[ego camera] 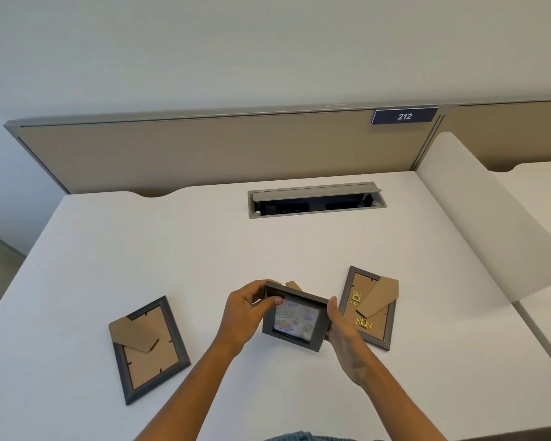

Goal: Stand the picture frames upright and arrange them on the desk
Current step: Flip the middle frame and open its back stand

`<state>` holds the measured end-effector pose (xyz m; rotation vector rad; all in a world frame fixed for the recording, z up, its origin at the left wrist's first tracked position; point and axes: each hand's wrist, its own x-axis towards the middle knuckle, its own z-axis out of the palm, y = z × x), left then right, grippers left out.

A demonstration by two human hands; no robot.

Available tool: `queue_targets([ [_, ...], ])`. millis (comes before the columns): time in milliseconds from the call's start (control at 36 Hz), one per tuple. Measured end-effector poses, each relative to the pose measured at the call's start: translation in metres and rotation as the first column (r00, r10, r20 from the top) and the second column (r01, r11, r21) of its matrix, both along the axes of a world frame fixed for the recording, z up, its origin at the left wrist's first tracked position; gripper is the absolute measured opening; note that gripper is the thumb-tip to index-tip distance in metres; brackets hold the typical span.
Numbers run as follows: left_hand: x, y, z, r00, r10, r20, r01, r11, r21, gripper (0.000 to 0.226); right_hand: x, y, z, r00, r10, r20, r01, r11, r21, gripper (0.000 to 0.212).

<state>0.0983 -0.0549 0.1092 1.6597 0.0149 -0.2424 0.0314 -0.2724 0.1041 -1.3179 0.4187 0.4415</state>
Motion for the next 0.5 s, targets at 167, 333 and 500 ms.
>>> queue_targets([
  [167,0.01,-0.003,-0.005,1.0,-0.013,-0.019,0.013,1.0,-0.002,0.025,0.008,0.007,-0.006,0.997,-0.068,-0.024,0.068,0.998,0.0,0.103],
  [333,0.014,-0.004,-0.016,0.999,0.008,-0.032,-0.008,1.0,0.017,0.027,0.013,0.012,-0.007,0.994,-0.092,-0.057,0.092,0.996,0.003,0.089],
  [500,0.018,-0.005,-0.021,0.999,0.019,-0.028,-0.018,0.999,0.032,0.027,0.019,0.013,-0.012,0.992,-0.113,-0.057,0.113,0.993,0.01,0.104],
])
